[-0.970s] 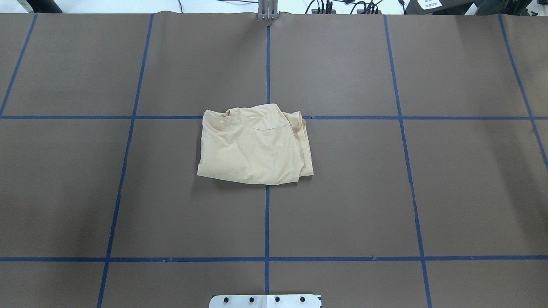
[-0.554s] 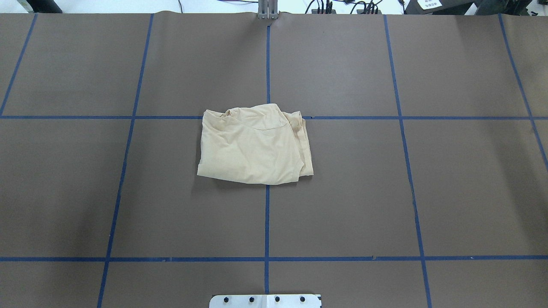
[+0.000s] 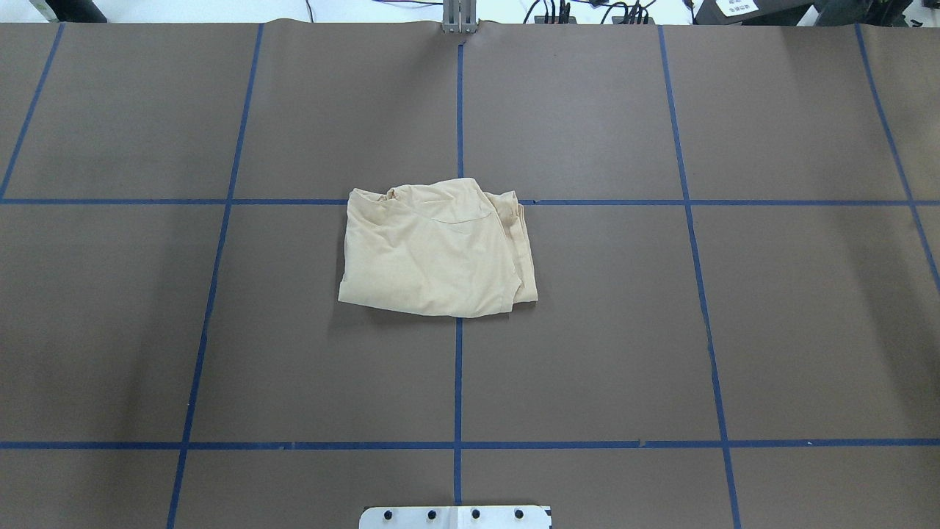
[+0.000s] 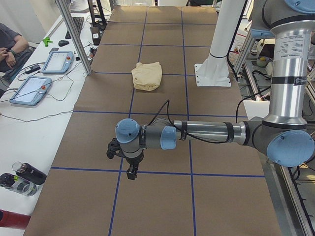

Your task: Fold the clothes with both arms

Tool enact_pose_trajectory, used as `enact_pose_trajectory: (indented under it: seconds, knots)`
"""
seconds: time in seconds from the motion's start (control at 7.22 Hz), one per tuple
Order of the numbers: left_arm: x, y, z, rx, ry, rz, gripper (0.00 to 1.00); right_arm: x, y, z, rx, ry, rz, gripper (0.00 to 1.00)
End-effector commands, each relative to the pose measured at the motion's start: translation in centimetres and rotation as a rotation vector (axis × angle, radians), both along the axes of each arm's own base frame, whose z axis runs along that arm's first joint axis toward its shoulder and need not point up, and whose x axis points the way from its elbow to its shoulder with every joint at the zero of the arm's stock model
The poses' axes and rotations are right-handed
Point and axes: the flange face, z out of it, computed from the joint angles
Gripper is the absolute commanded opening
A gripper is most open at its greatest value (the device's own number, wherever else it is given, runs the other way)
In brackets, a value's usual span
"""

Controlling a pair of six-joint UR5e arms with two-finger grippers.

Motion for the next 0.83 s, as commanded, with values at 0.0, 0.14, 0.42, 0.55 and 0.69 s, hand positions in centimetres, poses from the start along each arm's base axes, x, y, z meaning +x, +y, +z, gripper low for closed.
enact_pose_trajectory:
  seconds: [0.0, 0.14, 0.42, 0.55, 0.69]
  knots:
    - [0.0, -0.01, 0.01, -0.05, 0.0, -0.052, 1.0, 0.02, -0.23, -0.27, -0.06, 0.01, 0.068, 1.0]
    - [-0.02, -0.11, -0.27, -0.086, -0.003, -0.097, 1.0, 0.03, -0.33, -0.57, -0.076, 0.013, 0.091, 1.0]
    - [-0.04, -0.16, -0.1, -0.105, -0.006, -0.114, 1.0, 0.09, -0.39, -0.58, -0.079, 0.021, 0.094, 1.0]
    - [-0.04, -0.23, -0.17, -0.112, -0.006, -0.123, 1.0, 0.11, -0.39, -0.56, -0.078, 0.024, 0.094, 1.0]
    - [-0.04, -0.23, -0.18, -0.112, -0.006, -0.123, 1.0, 0.16, -0.46, -0.59, -0.092, 0.033, 0.111, 1.0]
